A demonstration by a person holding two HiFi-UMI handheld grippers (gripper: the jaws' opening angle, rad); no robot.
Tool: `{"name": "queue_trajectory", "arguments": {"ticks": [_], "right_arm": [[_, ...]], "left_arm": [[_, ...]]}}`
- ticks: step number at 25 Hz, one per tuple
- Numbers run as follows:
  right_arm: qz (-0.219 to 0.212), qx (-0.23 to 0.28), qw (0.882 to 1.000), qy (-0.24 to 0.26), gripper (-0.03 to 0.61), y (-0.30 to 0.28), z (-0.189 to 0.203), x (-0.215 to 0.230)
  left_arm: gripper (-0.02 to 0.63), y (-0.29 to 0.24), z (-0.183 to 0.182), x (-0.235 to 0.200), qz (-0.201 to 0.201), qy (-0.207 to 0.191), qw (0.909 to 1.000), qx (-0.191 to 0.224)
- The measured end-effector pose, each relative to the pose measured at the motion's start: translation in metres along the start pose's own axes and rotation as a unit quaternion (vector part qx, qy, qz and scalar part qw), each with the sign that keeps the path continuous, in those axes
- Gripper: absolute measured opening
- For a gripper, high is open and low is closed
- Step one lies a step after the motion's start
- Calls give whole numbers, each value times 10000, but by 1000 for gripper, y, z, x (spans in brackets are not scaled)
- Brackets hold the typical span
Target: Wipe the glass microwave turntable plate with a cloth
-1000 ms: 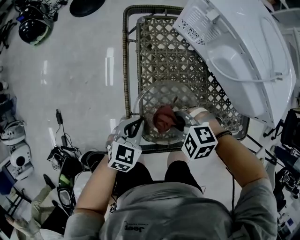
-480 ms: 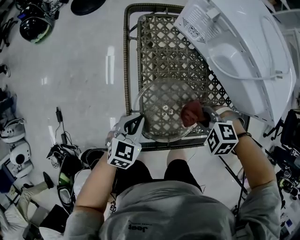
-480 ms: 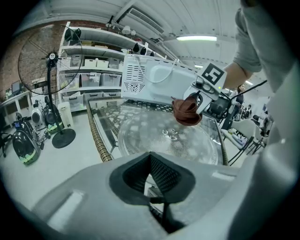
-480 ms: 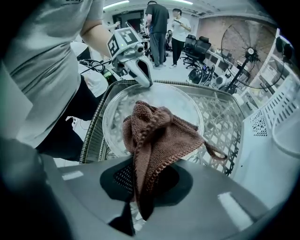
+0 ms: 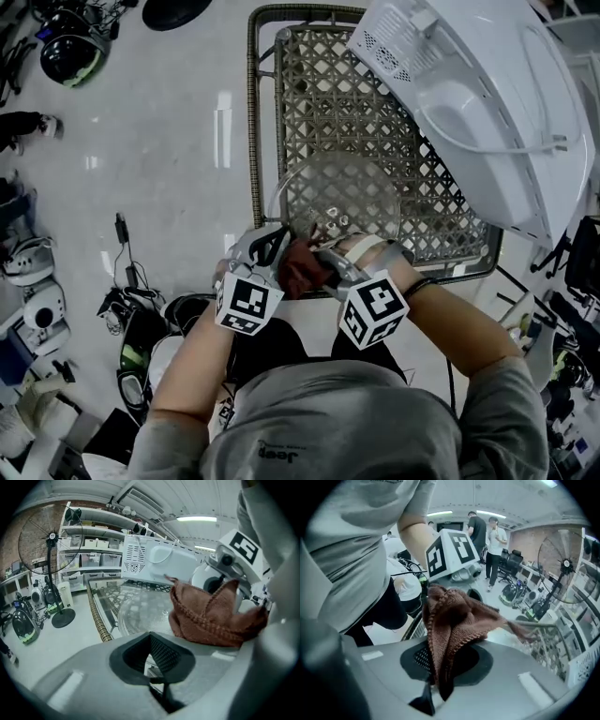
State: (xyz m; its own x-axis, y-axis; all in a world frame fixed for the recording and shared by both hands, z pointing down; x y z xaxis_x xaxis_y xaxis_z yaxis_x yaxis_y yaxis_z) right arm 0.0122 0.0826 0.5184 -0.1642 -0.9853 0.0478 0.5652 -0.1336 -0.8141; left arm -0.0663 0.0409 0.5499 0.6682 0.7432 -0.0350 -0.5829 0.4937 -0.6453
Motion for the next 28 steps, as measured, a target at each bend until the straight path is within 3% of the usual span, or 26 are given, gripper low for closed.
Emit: {"name": "queue_trajectory", "arguments": {"ticks": [4,12,20,28], "right_arm": [[27,86,9996,271,63,-28,-15,-9],[-49,56,9999,-133,63,-28,-7,-4],[-5,-426,9981,-450,63,6,37,1],[89,-1283,9893,-685,63,58,100,1]], "left_arm": [[0,0,0,1,8,-1,10000,47],[0,-1,1,1,38,-35,10000,-23],[0,-1,1,1,49,-61,10000,-4],[0,-1,1,2,36,-74,10000,11]]}}
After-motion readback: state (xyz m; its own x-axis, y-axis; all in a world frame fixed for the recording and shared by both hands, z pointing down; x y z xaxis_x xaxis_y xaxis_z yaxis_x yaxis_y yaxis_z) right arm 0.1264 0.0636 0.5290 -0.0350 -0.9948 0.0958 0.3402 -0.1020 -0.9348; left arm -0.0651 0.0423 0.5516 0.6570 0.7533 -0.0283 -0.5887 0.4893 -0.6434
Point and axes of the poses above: the fingertips, and each gripper's own axes: y backward along the fingers, x to its right, z out of its underside, the point moved 5 cm from there along y, backward along the fingers, and after that the axes turned 10 degrees about -y, right-handed, at the moved point
